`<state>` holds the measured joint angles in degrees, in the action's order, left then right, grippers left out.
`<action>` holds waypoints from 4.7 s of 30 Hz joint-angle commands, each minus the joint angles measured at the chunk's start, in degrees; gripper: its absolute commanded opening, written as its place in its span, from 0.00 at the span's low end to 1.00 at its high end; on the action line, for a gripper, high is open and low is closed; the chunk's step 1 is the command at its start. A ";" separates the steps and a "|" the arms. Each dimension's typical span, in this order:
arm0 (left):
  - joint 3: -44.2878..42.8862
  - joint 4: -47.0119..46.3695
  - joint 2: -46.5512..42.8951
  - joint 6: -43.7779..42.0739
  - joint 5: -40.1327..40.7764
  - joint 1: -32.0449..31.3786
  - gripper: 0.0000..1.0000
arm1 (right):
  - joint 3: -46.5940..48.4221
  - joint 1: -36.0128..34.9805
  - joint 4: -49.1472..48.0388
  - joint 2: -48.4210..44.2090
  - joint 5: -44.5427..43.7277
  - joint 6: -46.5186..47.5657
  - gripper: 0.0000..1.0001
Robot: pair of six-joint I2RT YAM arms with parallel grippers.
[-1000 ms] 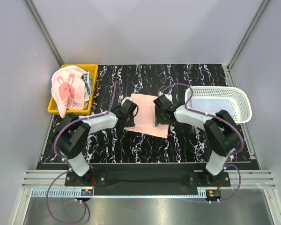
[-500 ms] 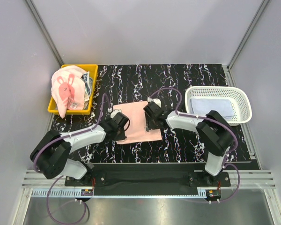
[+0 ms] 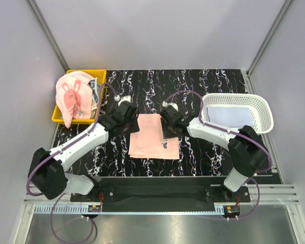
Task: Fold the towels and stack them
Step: Fold the towel
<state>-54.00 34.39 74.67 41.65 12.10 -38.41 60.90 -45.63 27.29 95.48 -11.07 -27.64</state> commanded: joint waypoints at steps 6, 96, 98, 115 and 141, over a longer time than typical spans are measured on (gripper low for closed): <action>-14.37 -11.27 18.72 -5.35 -10.06 7.64 0.25 | 20.45 6.95 -0.57 8.83 4.83 3.99 0.29; -25.02 -9.69 38.18 -11.85 7.68 17.85 0.38 | 26.54 23.75 -5.14 19.65 16.52 6.28 0.35; -24.06 -11.71 37.21 -12.20 6.54 17.76 0.39 | 27.07 23.48 -5.23 20.27 15.99 6.54 0.36; -22.38 -15.85 36.15 -12.64 2.05 18.20 0.43 | 32.17 21.02 -4.17 26.15 12.04 8.39 0.40; -20.01 -18.66 37.03 -13.44 0.30 19.17 0.46 | 24.36 19.43 -12.26 20.80 8.17 8.21 0.45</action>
<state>-74.72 18.31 113.43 28.93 13.15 -19.70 86.70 -25.54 19.03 121.51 -2.11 -19.25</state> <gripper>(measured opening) 0.454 0.445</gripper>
